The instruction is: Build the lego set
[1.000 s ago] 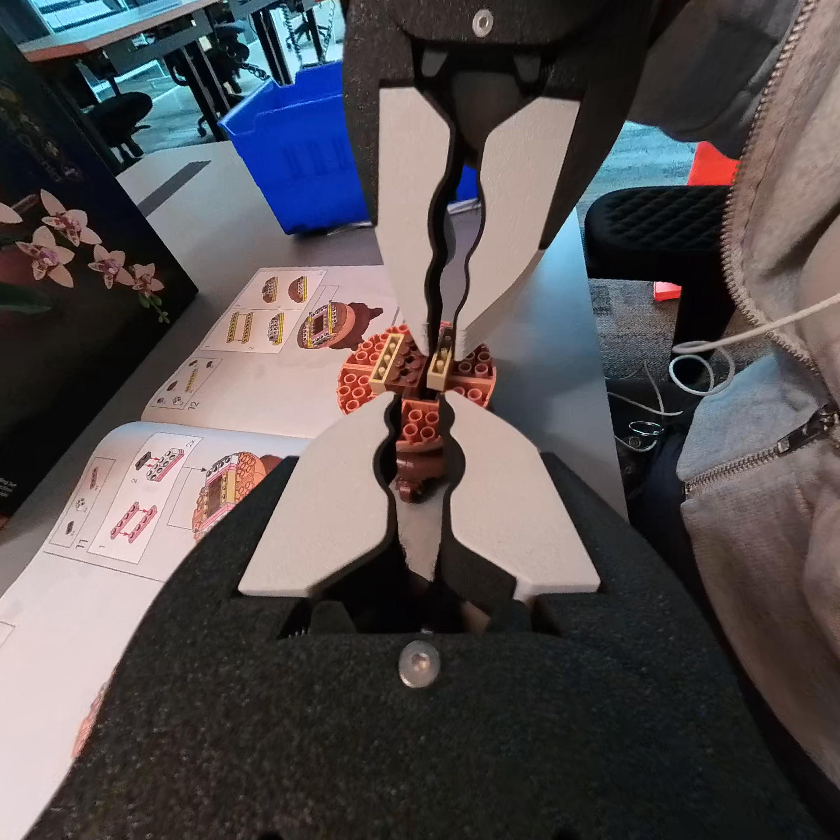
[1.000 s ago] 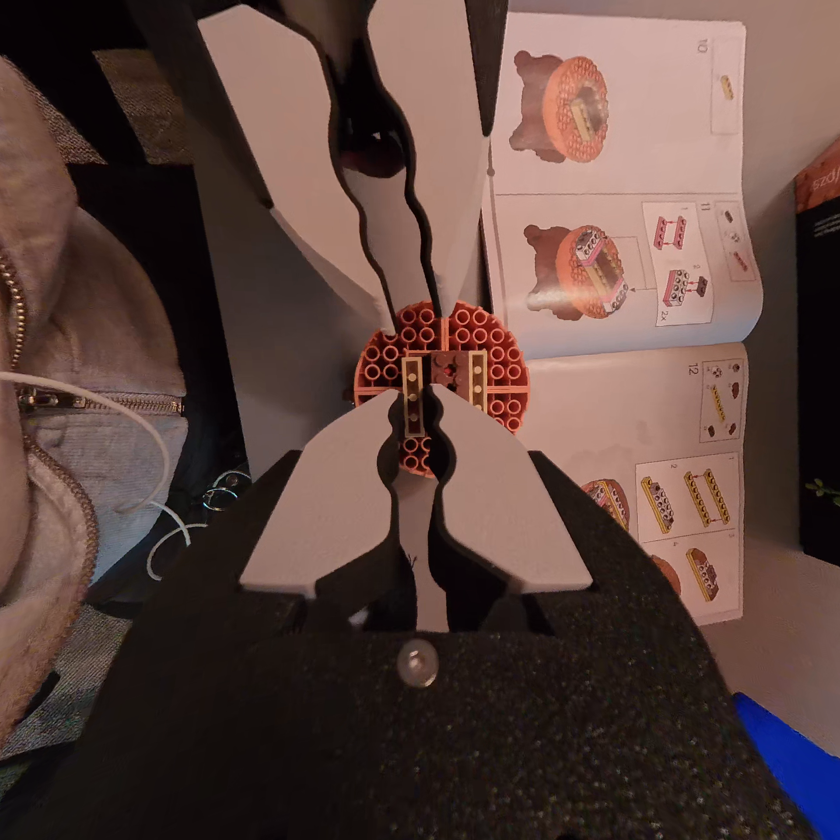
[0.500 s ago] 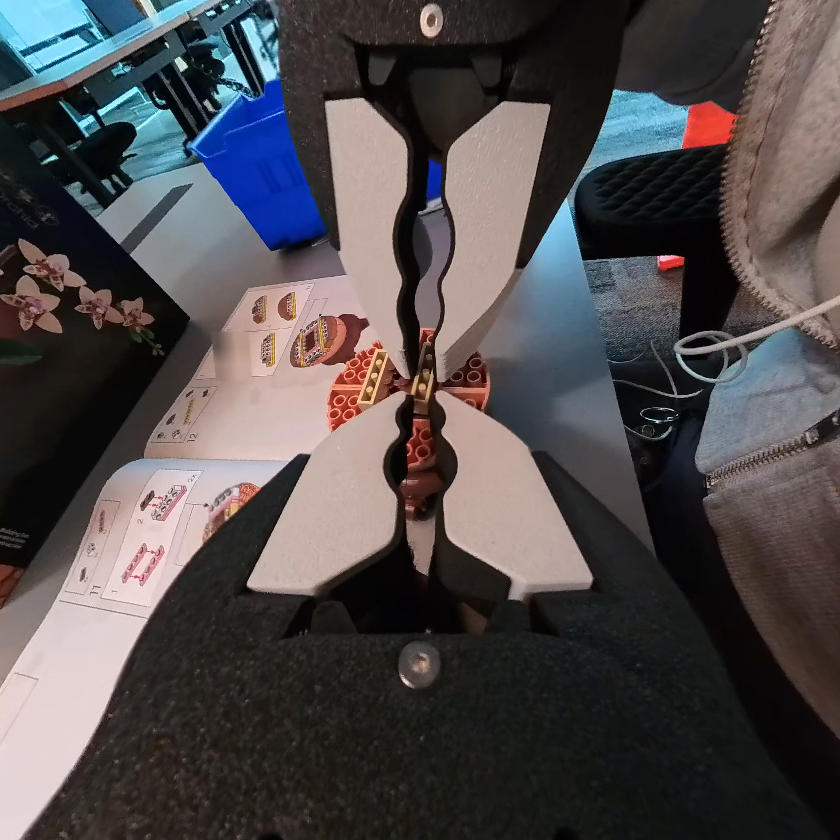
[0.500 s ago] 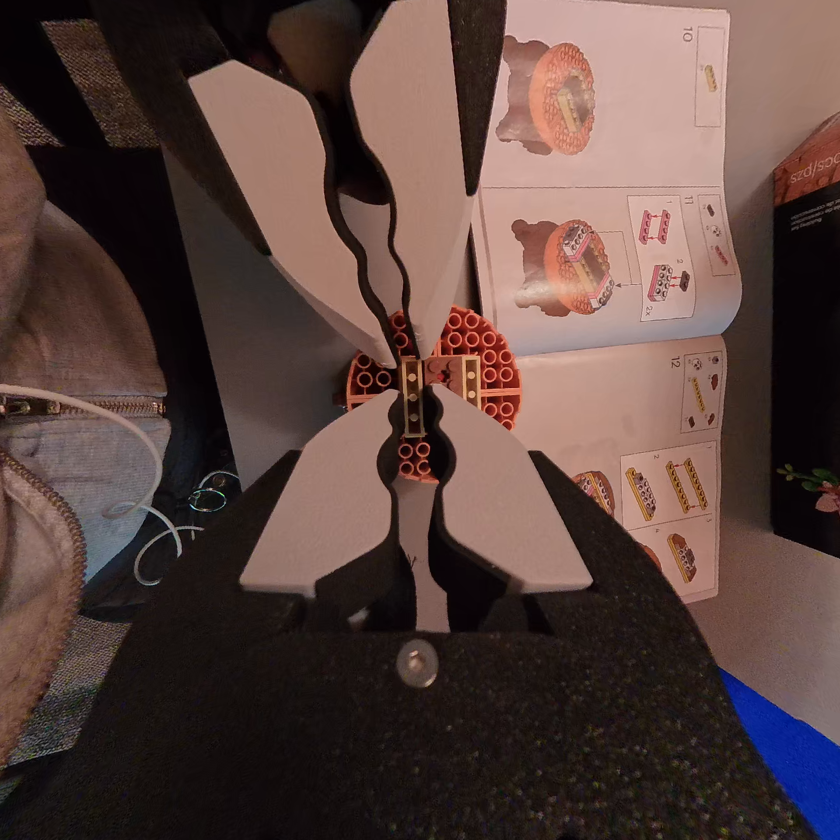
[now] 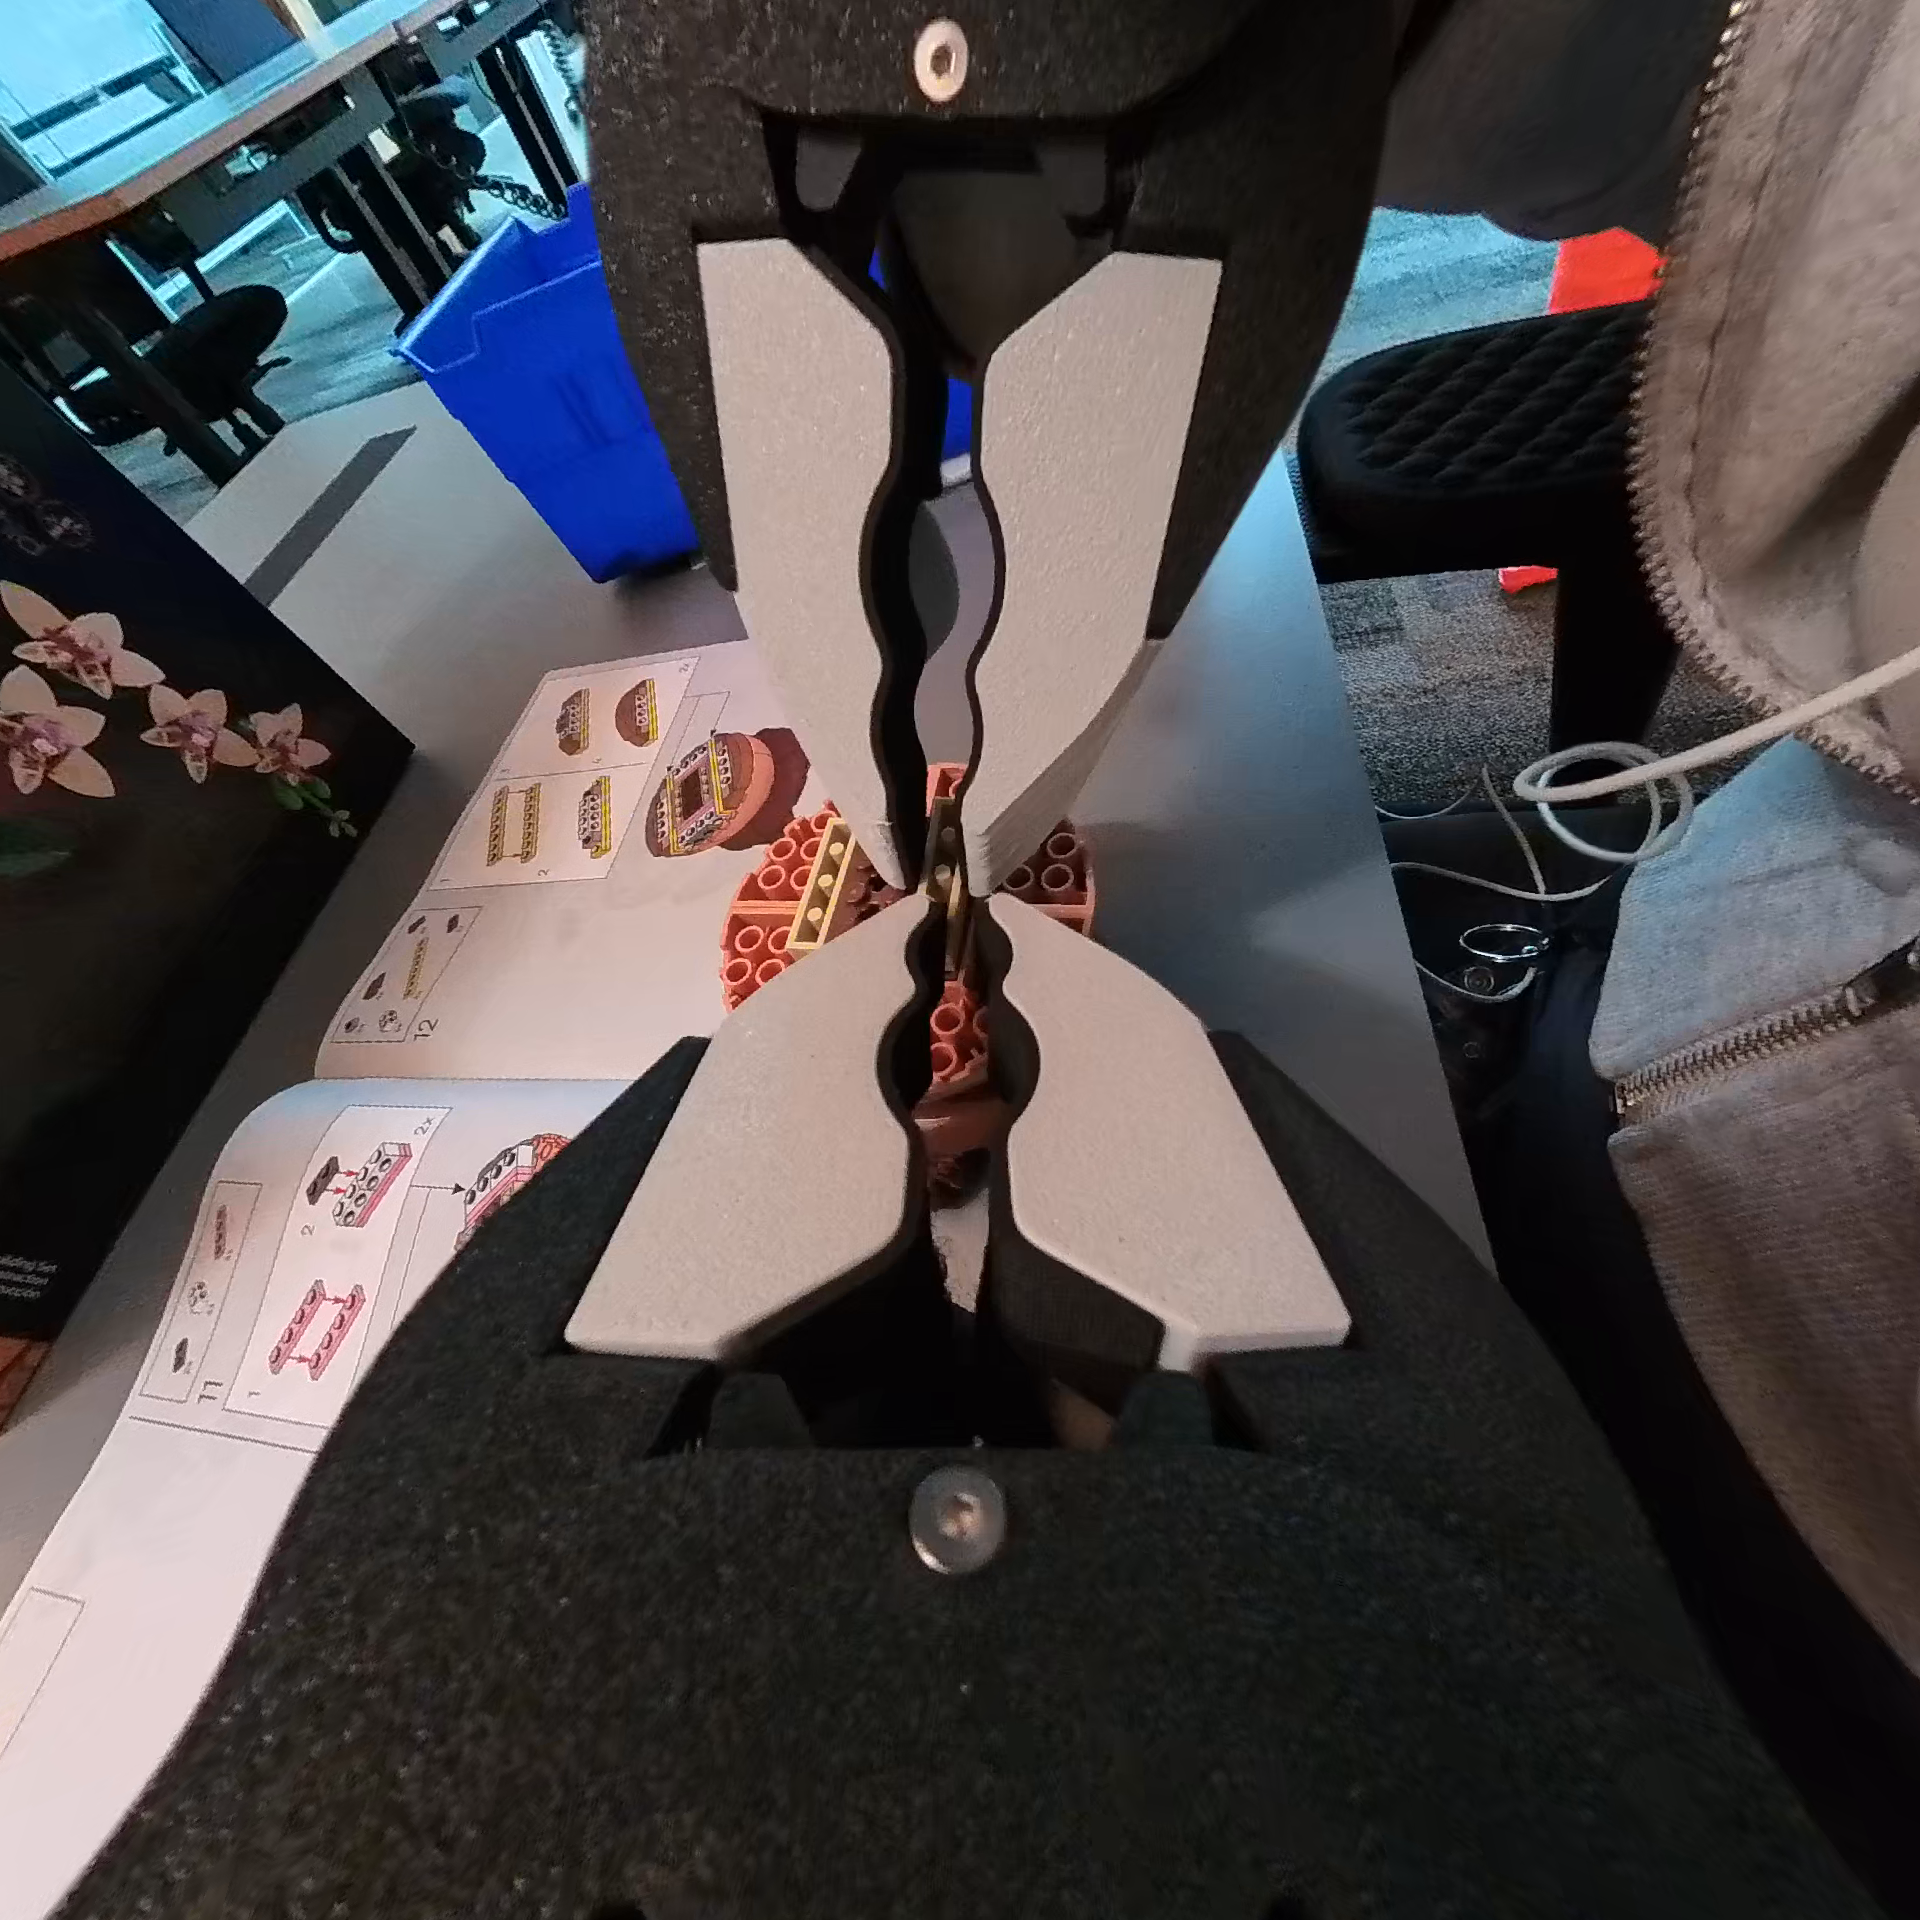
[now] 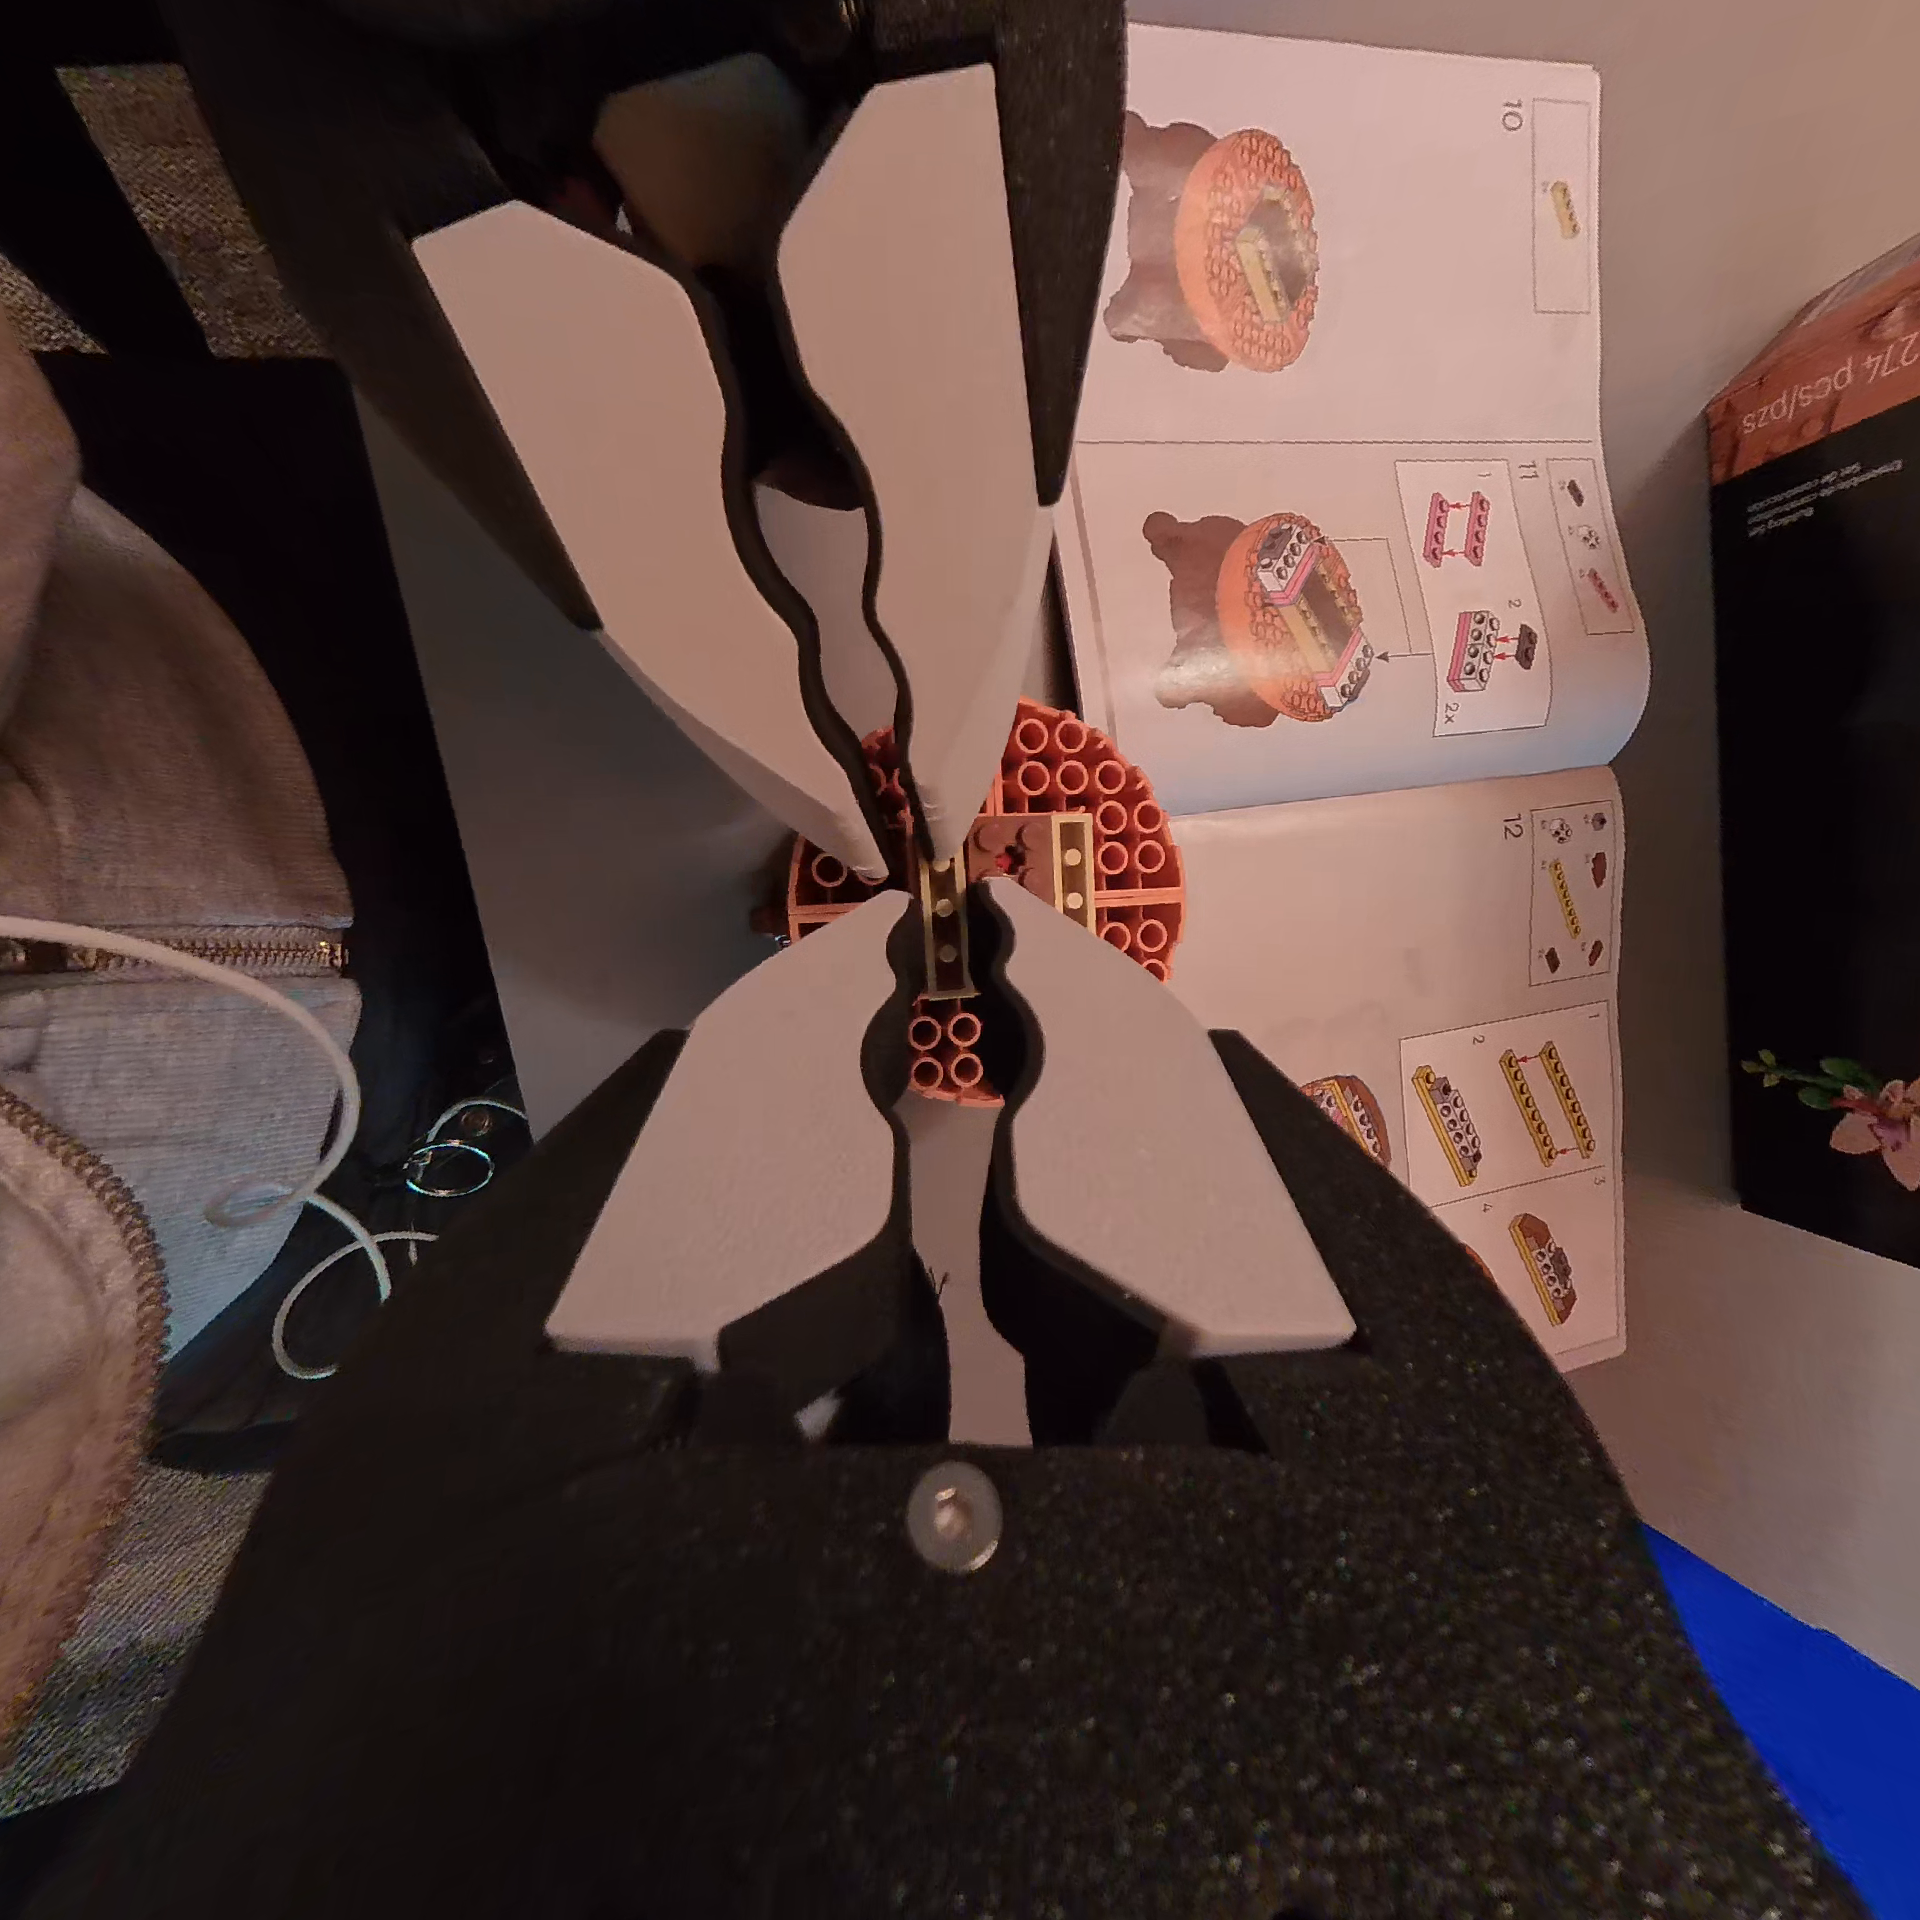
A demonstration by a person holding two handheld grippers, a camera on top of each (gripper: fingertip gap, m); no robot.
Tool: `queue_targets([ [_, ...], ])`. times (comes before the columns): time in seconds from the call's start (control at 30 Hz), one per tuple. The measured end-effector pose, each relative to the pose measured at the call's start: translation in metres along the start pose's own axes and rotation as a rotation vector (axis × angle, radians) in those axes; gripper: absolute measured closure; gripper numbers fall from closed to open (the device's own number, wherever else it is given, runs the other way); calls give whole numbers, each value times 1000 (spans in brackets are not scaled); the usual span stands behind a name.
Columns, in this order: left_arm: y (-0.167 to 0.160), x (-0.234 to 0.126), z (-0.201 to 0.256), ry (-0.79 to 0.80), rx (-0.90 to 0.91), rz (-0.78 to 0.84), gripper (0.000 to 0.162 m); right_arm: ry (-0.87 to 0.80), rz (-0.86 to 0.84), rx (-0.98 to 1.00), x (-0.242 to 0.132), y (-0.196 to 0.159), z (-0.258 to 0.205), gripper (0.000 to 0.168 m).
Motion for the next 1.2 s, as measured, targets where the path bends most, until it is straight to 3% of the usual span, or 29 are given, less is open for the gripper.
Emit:
queue_targets([
  [0.17,0,1,-1,-3,-23,-9,157,-30,46,35,-9,-2,5,155],
  [0.3,1,2,-1,-6,-21,-13,156,5,114,79,-13,-1,1,167],
  [1.2,0,1,-2,-14,-35,-50,160,105,56,120,-8,-12,-4,168],
])
Point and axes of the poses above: each gripper's, where its closed fingertips meet, x out along the fingers, y out of its top, z = x × y across the jaws, the point moved 1 cm from there along -x, back along the fingers, and after that the axes turned 11 degrees about -x, right-handed, at the moved point
